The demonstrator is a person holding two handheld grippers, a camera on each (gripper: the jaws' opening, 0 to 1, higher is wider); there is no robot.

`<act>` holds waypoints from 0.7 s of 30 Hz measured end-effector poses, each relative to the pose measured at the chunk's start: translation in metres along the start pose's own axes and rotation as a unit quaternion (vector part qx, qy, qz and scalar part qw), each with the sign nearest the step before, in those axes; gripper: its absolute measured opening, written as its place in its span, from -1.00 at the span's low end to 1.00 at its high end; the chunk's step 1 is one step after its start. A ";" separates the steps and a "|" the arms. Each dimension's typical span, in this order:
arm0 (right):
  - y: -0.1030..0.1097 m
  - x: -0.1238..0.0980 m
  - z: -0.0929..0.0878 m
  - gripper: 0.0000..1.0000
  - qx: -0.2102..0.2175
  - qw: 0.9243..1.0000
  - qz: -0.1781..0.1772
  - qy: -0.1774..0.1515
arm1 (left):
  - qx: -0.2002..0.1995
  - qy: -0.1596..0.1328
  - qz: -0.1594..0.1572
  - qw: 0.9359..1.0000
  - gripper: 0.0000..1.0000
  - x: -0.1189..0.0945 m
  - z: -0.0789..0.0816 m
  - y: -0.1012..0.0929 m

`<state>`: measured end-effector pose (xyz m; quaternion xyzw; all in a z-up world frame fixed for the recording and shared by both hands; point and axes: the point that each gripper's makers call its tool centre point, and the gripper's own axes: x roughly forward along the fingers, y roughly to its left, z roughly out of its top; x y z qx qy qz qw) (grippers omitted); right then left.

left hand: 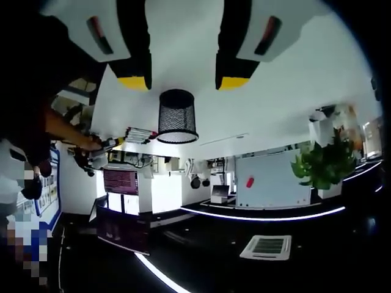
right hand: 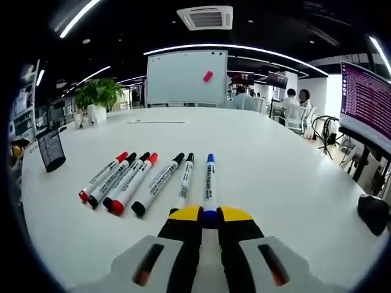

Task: Pick up the whiteboard markers from the pen holder and place them facing the whiteboard neatly

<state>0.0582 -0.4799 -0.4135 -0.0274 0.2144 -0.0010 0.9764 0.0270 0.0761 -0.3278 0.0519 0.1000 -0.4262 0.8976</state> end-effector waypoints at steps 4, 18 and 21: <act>0.002 0.000 0.000 -0.72 0.004 1.000 0.005 -0.001 | -0.001 0.000 0.001 1.000 -0.14 0.000 0.000 0.001; 0.005 -0.011 -0.006 -0.59 -0.001 1.000 0.010 -0.003 | 0.002 0.000 -0.001 1.000 -0.14 0.001 0.001 -0.001; 0.007 -0.016 -0.008 -0.59 -0.002 1.000 0.008 -0.004 | 0.002 0.000 -0.001 1.000 -0.14 0.001 0.001 -0.002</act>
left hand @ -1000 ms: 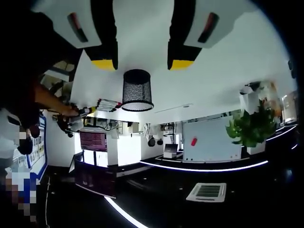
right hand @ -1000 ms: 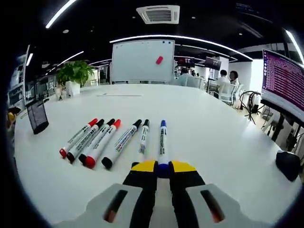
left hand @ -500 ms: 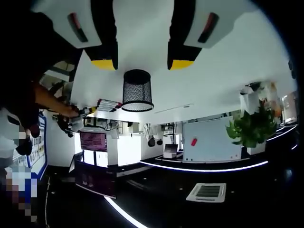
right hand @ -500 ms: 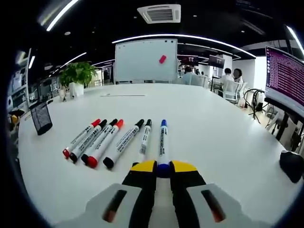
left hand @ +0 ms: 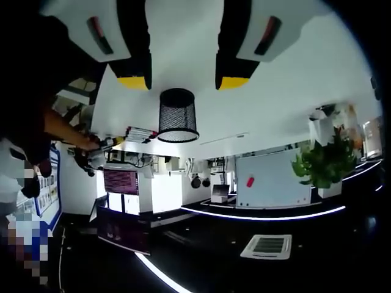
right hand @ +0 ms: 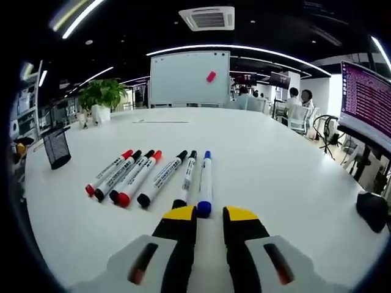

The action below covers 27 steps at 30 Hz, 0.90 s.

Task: Pick up the whiteboard markers from the pen holder and place them facing the whiteboard neatly

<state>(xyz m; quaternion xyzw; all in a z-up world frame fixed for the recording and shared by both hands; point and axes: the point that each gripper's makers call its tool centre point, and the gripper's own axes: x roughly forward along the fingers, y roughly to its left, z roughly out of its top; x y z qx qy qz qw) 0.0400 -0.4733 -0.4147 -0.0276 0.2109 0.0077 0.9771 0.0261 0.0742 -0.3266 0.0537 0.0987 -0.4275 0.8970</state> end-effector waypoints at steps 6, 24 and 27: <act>0.010 -0.014 -0.004 -0.56 -0.002 1.000 0.003 0.002 | 0.000 -0.001 0.001 1.000 -0.14 -0.001 0.001 0.001; 0.064 -0.076 0.079 -0.27 0.003 0.992 0.063 -0.112 | -0.026 -0.024 0.020 0.999 -0.12 -0.007 0.012 0.011; 0.082 -0.086 0.096 -0.23 -0.002 0.987 0.088 -0.131 | -0.023 -0.023 0.019 0.999 -0.12 -0.007 0.011 0.011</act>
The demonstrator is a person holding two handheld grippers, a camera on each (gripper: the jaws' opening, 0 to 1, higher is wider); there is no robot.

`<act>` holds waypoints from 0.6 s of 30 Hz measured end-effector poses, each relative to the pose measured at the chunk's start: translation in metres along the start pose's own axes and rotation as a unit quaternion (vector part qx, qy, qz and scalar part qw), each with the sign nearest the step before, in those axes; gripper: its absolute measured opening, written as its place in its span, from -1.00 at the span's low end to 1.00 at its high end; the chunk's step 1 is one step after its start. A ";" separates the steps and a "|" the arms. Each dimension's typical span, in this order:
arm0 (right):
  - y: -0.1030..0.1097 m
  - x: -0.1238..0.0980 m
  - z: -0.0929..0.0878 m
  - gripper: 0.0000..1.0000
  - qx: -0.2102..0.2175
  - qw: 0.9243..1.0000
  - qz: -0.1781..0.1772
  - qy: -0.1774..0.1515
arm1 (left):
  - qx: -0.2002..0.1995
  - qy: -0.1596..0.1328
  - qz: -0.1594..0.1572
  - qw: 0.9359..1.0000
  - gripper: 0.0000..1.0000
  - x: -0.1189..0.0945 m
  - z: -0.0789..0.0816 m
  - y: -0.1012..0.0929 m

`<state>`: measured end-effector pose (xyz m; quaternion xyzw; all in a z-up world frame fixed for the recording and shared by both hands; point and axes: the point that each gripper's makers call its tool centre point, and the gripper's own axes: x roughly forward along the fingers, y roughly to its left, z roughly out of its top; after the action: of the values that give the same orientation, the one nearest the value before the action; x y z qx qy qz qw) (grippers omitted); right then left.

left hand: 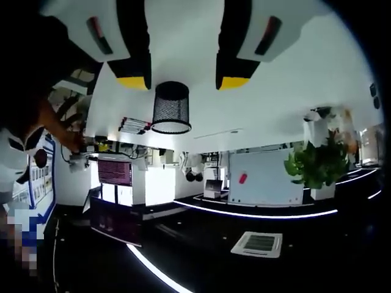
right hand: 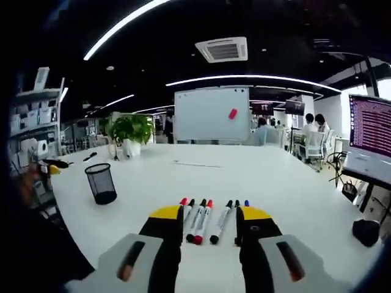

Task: Pick up the whiteboard markers from the pen holder and place them facing the whiteboard neatly

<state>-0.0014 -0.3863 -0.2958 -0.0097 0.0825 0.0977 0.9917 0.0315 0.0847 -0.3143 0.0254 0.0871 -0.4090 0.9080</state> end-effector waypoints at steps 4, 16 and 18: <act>0.031 -0.005 0.027 -0.19 -0.020 0.998 0.039 -0.033 | 0.004 0.005 -0.003 1.000 -0.12 0.001 -0.002 -0.001; 0.096 0.002 0.057 -0.17 -0.060 0.989 0.113 -0.070 | 0.015 0.004 -0.007 1.000 -0.12 0.000 0.001 -0.006; 0.098 0.008 0.059 -0.09 -0.057 0.989 0.115 -0.070 | 0.017 0.004 -0.007 1.000 -0.11 0.000 0.001 -0.007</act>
<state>-0.0036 -0.2869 -0.2395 -0.0502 0.0075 0.2158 0.9751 0.0264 0.0803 -0.3136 0.0425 0.0841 -0.4163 0.9043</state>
